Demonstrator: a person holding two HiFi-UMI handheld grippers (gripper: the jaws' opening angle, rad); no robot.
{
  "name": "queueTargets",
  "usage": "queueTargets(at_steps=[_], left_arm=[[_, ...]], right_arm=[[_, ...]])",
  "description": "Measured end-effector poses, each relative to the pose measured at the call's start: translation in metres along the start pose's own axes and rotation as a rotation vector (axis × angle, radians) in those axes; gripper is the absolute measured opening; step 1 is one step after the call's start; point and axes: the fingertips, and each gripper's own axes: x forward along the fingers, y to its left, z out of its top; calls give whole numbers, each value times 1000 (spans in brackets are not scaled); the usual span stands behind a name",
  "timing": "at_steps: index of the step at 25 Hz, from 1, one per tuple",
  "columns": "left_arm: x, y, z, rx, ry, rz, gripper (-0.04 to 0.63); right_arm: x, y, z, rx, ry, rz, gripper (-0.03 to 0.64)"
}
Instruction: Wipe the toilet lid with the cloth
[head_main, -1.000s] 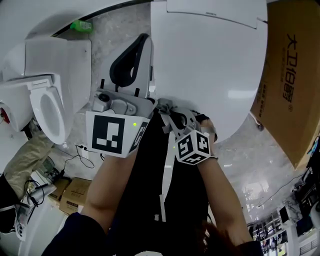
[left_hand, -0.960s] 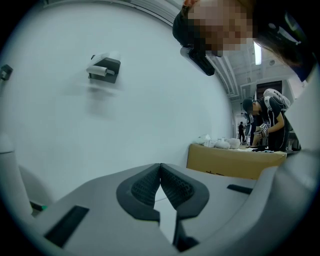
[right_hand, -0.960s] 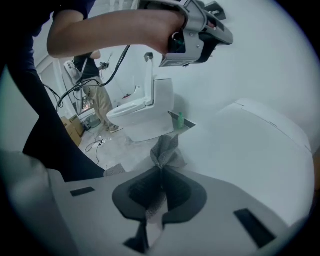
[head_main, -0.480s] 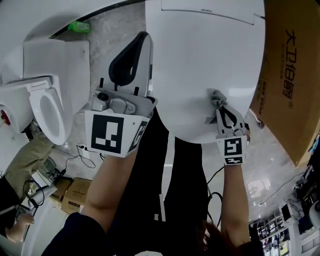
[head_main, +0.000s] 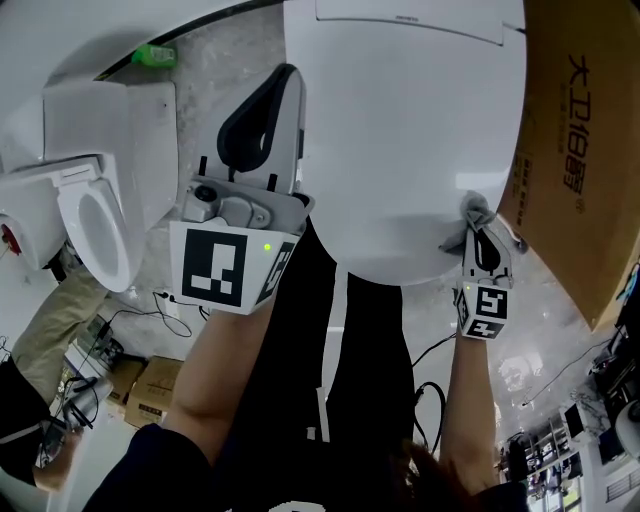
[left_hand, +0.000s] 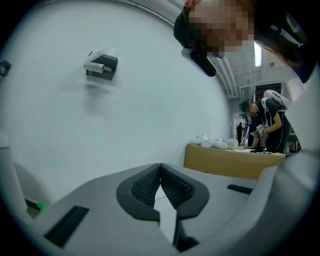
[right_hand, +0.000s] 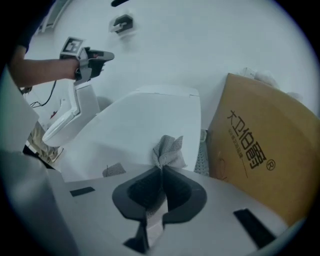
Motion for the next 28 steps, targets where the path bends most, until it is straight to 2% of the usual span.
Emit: queueTargets(at_steps=[8, 13, 18, 23, 28], left_arm=[[5, -6, 2, 2, -3, -12, 20], [4, -9, 3, 6, -5, -10, 20], [2, -10, 4, 7, -4, -9, 20], [1, -16, 1, 11, -1, -20, 20], [-2, -19, -1, 11, 1, -20, 20]], right_arm=[[20, 126, 36, -242, -33, 286, 32], [27, 196, 47, -280, -38, 440, 32], [21, 258, 38, -412, 13, 607, 32], [12, 267, 19, -488, 46, 678, 31], [0, 242, -3, -494, 80, 659, 31]])
